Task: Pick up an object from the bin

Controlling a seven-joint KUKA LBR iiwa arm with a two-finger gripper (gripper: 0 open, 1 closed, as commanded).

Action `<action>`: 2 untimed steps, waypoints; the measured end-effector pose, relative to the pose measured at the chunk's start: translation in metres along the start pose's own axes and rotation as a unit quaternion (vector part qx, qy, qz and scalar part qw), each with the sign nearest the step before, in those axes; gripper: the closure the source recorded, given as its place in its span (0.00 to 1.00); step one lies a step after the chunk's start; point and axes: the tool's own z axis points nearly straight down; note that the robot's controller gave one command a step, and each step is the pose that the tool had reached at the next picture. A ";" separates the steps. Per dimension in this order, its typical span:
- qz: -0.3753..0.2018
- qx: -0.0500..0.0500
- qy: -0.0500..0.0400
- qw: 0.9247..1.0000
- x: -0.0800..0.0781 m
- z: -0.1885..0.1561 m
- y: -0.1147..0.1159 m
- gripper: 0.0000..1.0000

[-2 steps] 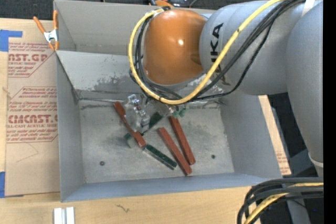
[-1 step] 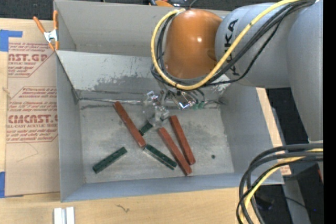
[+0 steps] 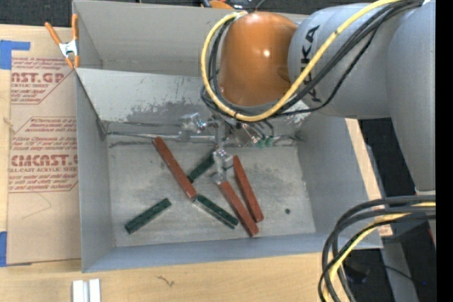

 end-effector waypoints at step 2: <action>-0.411 -0.001 -0.002 0.912 -0.051 0.088 0.073 0.00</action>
Offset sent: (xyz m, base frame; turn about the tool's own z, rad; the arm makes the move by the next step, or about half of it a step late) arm 0.0019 -0.0071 -0.0887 -0.3608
